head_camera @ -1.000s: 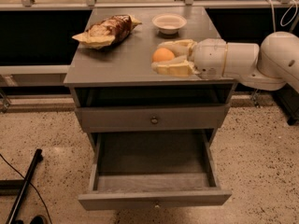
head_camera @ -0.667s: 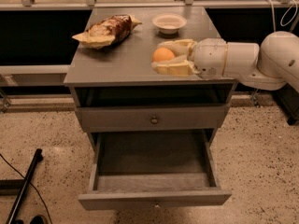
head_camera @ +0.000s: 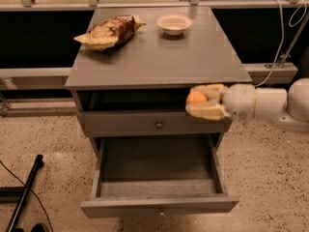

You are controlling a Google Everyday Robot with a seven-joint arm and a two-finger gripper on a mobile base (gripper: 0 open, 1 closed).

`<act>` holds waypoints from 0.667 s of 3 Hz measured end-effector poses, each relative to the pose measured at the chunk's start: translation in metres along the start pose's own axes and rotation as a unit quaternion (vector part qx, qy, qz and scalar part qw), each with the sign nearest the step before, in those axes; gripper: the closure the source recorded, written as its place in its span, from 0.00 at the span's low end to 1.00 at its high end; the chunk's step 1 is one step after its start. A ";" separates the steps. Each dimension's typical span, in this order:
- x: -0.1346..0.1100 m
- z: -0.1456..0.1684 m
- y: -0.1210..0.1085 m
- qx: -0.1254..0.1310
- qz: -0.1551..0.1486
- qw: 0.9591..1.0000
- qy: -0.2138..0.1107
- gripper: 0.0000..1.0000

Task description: Place orange into middle drawer

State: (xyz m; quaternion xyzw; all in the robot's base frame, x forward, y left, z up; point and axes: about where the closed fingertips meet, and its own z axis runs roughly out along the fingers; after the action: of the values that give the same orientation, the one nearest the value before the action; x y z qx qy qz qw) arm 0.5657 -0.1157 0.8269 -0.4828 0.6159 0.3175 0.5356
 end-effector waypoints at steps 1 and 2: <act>0.081 -0.032 0.006 -0.005 0.037 0.997 0.071 1.00; 0.094 -0.040 0.006 -0.002 0.040 0.995 0.086 1.00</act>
Offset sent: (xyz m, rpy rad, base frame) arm -0.0135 -0.0453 -0.0685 -0.1028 0.1116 -0.0229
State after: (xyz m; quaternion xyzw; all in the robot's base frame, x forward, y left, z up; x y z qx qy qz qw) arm 0.5500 -0.1747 0.7442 -0.4841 0.6779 0.2975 0.4665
